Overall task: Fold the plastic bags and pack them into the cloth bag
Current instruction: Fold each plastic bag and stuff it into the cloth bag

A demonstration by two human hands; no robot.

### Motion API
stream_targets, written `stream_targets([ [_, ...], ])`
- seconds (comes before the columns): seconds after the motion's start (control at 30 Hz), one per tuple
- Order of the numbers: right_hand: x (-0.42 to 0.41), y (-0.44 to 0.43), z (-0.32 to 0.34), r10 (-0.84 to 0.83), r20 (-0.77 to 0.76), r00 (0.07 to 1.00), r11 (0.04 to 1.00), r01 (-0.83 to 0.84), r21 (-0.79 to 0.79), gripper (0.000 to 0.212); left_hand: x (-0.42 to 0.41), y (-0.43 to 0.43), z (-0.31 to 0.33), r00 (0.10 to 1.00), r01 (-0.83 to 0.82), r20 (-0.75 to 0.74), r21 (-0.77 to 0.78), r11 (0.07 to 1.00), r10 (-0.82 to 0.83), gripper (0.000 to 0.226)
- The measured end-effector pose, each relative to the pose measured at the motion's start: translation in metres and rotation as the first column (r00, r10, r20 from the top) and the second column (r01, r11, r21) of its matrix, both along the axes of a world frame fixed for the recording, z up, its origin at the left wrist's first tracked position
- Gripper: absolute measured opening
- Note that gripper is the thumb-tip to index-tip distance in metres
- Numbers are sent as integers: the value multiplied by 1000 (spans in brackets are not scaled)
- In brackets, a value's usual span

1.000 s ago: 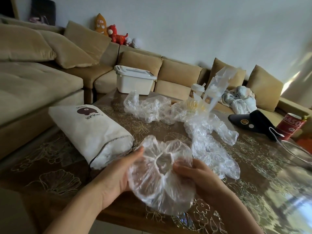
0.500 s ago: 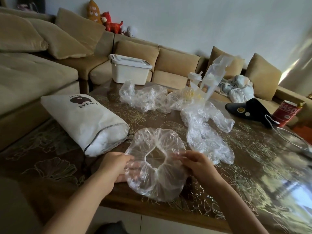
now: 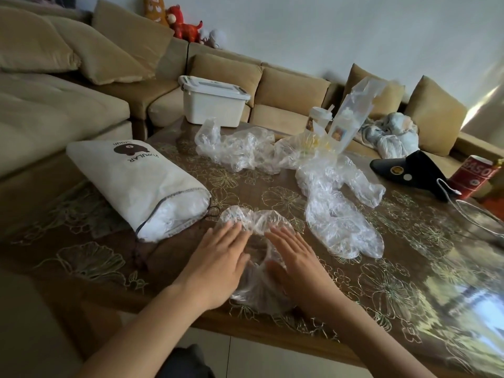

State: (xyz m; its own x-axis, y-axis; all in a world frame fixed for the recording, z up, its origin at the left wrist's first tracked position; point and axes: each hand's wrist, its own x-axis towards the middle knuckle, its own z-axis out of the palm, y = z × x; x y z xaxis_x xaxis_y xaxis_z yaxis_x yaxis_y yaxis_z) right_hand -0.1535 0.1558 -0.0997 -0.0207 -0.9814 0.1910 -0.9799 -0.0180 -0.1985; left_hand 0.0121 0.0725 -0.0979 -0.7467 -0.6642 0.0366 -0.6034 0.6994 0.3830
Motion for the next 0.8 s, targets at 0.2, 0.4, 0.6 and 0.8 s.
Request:
stream_targets([
  [0.2,-29,17,-6,-139,-184,973,973,169,160,92,18,-4,-5,968,-59,247,21,998,52,70],
  [0.4,-4,37,17,15,333,943,997,-38,64,56,36,4,5,995,65,-88,130,989,-54,92],
  [0.6,-3,44,-1,134,297,945,990,-143,8,39,37,13,11,993,62,-105,130,990,-48,65],
  [0.8,-6,42,5,64,466,882,997,-40,-62,24,33,10,14,987,33,-161,62,998,-23,34],
])
